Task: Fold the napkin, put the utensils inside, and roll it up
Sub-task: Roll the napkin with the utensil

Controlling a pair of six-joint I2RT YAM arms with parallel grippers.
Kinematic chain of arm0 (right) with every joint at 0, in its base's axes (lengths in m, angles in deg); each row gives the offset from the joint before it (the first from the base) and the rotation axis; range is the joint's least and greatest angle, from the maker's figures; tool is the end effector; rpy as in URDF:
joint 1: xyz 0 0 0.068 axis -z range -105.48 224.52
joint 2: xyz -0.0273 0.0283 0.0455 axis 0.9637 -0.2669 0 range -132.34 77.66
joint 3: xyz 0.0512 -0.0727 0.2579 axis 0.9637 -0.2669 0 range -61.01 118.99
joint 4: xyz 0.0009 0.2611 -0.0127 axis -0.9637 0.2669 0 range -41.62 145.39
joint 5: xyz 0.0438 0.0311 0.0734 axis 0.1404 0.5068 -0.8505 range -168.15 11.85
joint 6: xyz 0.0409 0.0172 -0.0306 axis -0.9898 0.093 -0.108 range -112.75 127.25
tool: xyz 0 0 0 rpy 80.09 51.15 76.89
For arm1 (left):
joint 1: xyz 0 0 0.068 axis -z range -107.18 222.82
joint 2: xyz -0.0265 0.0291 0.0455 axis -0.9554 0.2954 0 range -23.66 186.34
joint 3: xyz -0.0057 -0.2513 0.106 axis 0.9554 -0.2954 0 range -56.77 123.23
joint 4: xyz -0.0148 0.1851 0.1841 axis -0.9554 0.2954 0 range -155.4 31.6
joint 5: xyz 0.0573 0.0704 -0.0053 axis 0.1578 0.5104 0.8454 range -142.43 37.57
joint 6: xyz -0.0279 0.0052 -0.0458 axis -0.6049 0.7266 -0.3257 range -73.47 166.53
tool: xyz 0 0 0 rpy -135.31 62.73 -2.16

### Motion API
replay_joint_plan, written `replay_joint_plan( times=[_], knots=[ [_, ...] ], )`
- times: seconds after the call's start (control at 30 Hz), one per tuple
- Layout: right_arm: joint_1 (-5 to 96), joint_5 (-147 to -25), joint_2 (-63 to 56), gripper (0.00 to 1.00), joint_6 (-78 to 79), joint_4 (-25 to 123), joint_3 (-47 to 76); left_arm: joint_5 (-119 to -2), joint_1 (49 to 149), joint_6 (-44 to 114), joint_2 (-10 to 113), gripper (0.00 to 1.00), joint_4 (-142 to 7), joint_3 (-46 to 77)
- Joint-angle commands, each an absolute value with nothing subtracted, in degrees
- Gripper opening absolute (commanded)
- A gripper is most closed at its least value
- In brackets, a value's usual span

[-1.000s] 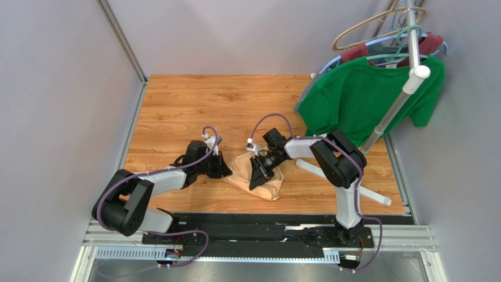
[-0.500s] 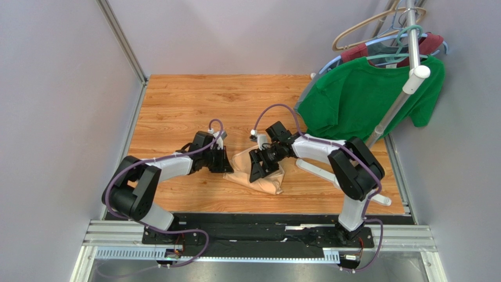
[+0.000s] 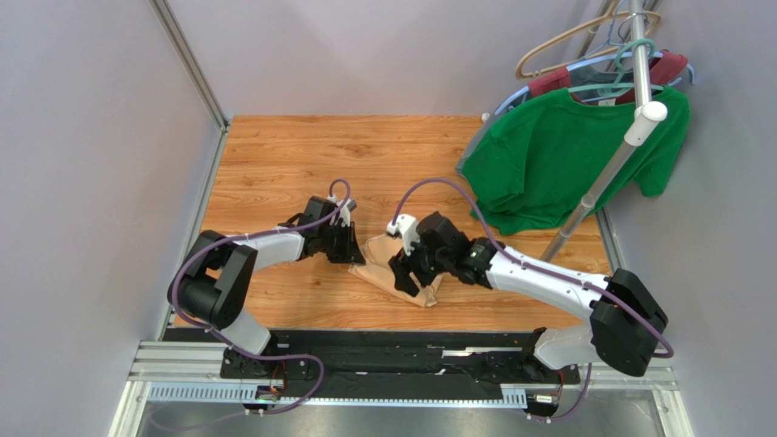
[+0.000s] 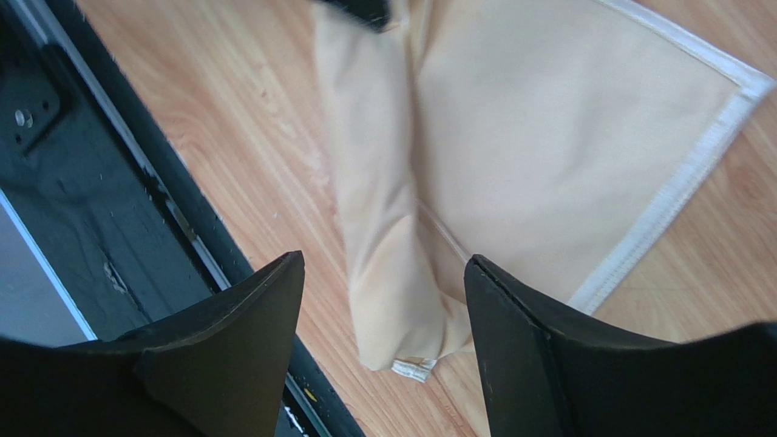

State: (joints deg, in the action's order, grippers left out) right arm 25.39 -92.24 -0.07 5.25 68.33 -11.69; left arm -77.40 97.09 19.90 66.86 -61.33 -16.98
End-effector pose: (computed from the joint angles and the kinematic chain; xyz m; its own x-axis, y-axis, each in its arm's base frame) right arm 0.1767 0.2174 0.2266 -0.5180 -0.5470 -0.6576 -0.8217 0.5318 0.2050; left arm 0.2539 -0.1310 0.1390 -0.9324 -0.0253 -0.3607 0.1975 0.7999 -0.5668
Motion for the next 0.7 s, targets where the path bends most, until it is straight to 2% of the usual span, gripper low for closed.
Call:
replay_joint_plan(
  times=[0.0,0.27,0.67],
  knots=[
    [17.3,-82.6,3.1,0.68,9.8,64.1,-15.6,-75.6,96.8,22.4,69.5,0.00,-57.5,-16.2],
    [12.6,-78.2,-1.1,0.66,11.0,62.2,-16.0,-75.9,96.7,23.4,70.9,0.00,-56.3,-14.8],
    [12.1,-75.4,-8.1,0.61,10.0,63.5,-15.7,-75.7,96.6,23.7,71.3,0.00,-55.6,-14.0]
  ],
)
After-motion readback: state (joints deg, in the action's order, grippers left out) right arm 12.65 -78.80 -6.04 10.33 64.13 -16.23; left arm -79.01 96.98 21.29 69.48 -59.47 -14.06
